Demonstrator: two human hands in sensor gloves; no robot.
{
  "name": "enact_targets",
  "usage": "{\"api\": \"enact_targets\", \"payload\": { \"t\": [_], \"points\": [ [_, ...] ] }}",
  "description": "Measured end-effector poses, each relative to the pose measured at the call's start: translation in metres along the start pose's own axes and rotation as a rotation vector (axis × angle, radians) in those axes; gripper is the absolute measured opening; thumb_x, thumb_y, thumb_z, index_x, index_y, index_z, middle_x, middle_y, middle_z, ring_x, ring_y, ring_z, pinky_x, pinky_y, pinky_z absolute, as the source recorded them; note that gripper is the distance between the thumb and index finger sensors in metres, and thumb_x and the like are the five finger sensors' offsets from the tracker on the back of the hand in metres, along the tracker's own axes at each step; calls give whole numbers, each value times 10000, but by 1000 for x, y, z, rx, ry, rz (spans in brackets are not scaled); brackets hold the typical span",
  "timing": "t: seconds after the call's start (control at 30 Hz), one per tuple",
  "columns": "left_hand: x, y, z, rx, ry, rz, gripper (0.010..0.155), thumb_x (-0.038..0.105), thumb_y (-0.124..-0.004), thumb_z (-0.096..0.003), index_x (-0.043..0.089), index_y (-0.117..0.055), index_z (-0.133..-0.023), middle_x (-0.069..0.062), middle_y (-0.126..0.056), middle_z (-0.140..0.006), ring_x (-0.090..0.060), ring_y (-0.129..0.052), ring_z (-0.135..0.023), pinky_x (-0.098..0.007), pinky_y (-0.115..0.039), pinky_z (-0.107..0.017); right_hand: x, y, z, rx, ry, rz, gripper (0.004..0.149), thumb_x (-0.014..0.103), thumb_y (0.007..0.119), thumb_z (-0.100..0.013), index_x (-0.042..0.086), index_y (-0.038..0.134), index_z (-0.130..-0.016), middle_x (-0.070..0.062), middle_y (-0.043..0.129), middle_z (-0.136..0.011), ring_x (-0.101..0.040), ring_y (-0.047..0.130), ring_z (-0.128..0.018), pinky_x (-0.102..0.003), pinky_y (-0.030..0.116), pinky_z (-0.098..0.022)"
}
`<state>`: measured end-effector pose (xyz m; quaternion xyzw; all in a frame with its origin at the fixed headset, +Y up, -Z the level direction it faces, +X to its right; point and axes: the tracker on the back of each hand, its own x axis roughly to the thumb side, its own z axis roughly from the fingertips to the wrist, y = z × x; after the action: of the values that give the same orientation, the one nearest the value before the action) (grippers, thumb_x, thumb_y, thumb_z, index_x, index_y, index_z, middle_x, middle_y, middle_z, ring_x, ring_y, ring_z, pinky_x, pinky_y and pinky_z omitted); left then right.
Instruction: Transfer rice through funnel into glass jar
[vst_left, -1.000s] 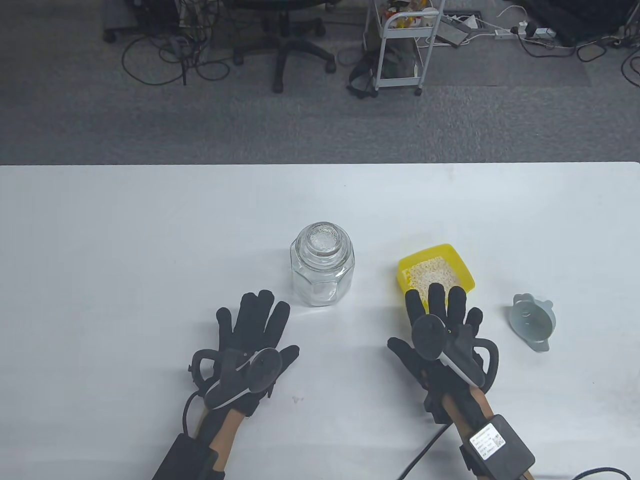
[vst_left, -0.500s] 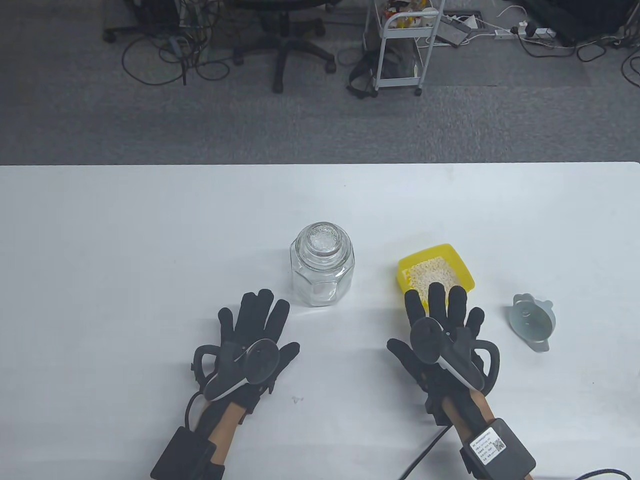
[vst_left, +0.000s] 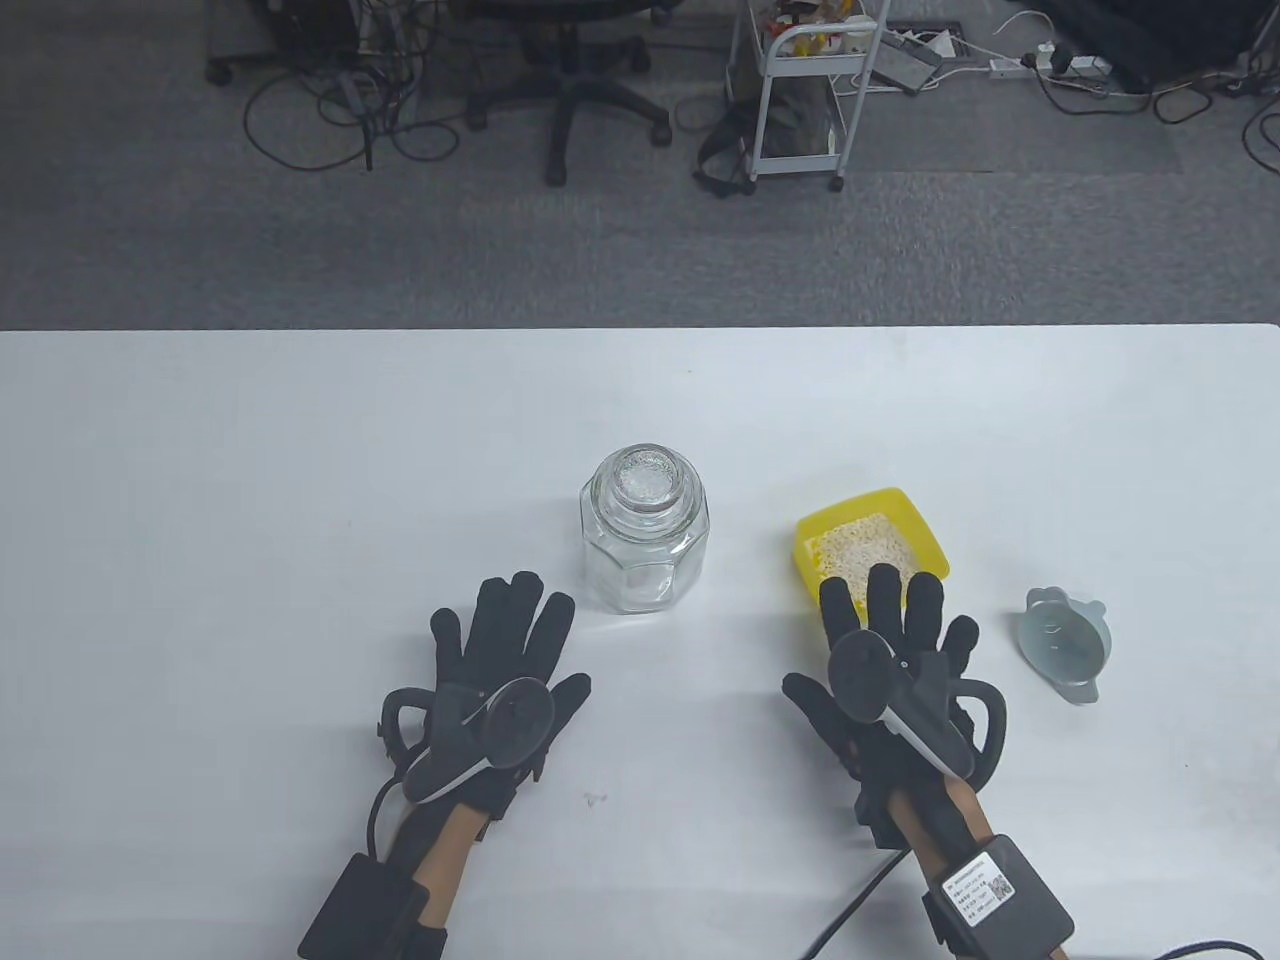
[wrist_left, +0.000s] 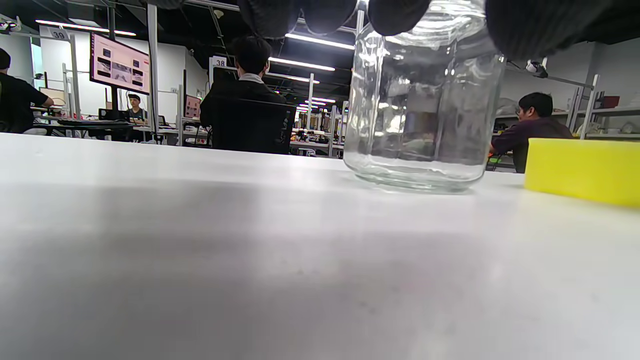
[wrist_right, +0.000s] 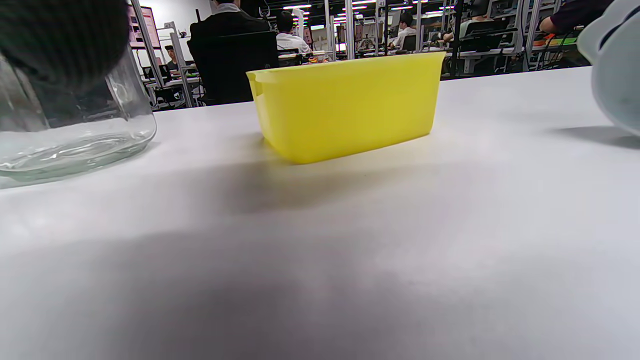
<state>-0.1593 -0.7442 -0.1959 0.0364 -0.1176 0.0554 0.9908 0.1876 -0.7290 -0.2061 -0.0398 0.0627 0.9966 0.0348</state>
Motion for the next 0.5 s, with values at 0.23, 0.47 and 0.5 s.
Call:
{"api": "enact_targets", "payload": {
  "t": [0.23, 0.47, 0.5],
  "points": [
    [4, 36, 0, 140, 40, 124, 662, 570, -645, -580, 392, -402, -1169, -36, -352, -1317, -382, -407, -1218, -738, -360, -783, -4, -3, 0, -5, 18, -17, 899, 742, 684, -341, 441, 170, -1014, -51, 72, -1166, -417, 45, -1059, -727, 194, -699],
    [47, 105, -54, 160, 60, 202, 723, 639, -661, -565, 431, -348, -1183, -54, -303, -1335, -429, -396, -1234, -744, -353, -812, -4, -5, -2, -7, 22, -15, 898, 739, 686, -341, 441, 170, -1013, -50, 63, -1164, -415, 41, -1060, -726, 189, -702],
    [54, 110, -66, 157, 53, 207, 737, 650, -674, -556, 429, -352, -1182, -63, -303, -1334, -439, -397, -1232, -749, -357, -809, -5, -5, -2, -6, 21, -14, 899, 738, 687, -341, 440, 169, -1014, -49, 63, -1164, -414, 41, -1061, -726, 189, -703]
  ]
}}
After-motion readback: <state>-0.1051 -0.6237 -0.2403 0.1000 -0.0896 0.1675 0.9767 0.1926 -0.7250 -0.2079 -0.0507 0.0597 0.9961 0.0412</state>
